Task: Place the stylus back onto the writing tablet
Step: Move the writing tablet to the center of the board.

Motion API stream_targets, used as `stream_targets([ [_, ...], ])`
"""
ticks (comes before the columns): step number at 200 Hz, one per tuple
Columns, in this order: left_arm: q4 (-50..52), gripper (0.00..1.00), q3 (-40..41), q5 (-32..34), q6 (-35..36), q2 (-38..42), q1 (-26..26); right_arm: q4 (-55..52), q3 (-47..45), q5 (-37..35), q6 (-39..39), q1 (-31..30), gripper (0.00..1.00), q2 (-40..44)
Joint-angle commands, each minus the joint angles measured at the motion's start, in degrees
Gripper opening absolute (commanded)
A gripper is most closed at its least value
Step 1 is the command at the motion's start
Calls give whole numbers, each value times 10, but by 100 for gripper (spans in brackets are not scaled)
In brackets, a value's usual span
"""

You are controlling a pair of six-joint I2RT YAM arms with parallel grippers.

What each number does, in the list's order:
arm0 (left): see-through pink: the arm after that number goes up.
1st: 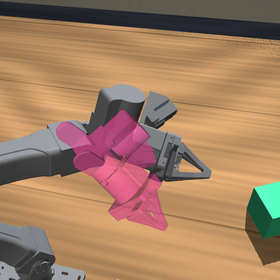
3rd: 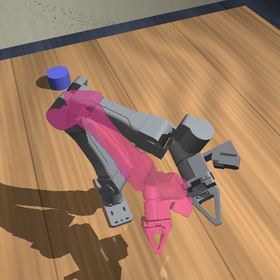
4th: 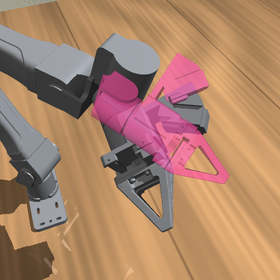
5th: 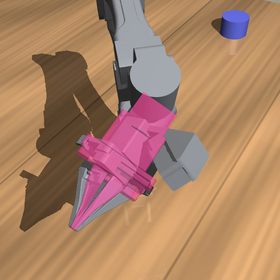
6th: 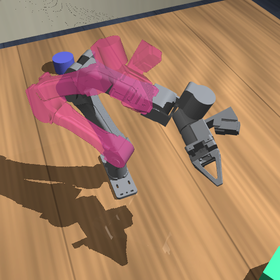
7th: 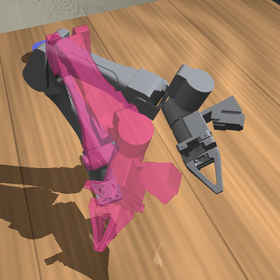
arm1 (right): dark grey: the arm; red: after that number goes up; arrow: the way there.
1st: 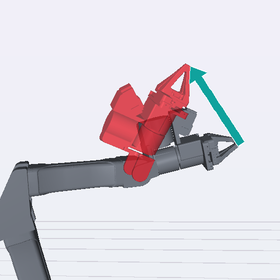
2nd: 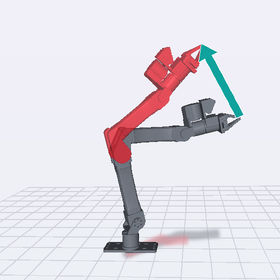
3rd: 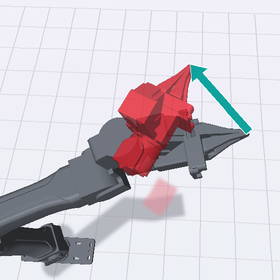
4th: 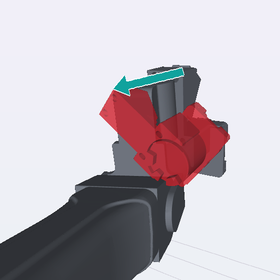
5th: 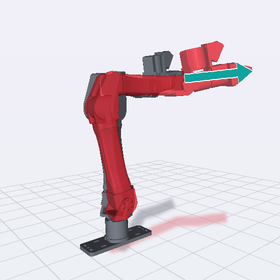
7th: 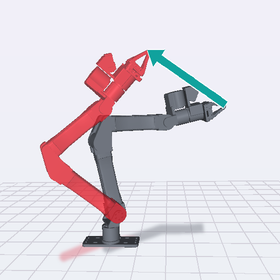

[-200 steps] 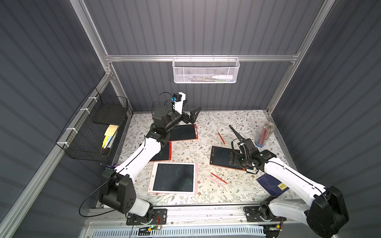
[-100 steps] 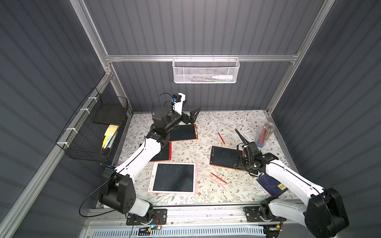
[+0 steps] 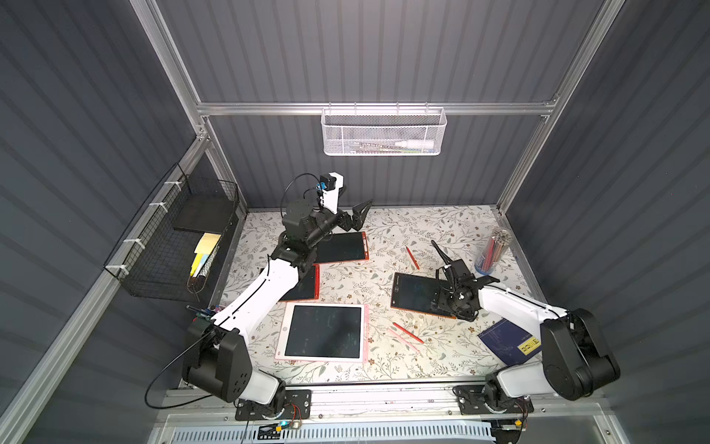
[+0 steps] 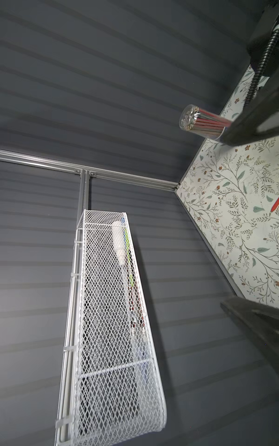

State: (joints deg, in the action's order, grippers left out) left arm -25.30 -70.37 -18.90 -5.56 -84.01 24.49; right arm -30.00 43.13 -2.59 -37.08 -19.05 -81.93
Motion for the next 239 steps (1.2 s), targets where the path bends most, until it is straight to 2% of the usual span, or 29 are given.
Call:
stream_targets([
  [1, 2, 99, 5, 7, 6, 9, -1, 3, 16, 1, 0, 3, 89, 4],
  [46, 4, 99, 3, 6, 7, 4, -1, 13, 41, 60, 33, 1, 82, -11],
  [80, 6, 99, 3, 7, 7, 4, -1, 11, 54, 23, 18, -3, 80, -41],
  [122, 6, 99, 3, 10, 8, 3, -1, 13, 55, -4, 4, -2, 84, -73],
  [189, 7, 99, 3, 11, 9, 3, -1, -4, 51, -40, -4, -1, 86, -87],
  [207, 8, 99, 4, 11, 9, 2, -1, 7, 48, -28, 2, -1, 86, -93],
  [239, 7, 99, 4, 11, 9, 3, -1, -7, 48, -45, 1, 3, 93, -104],
])
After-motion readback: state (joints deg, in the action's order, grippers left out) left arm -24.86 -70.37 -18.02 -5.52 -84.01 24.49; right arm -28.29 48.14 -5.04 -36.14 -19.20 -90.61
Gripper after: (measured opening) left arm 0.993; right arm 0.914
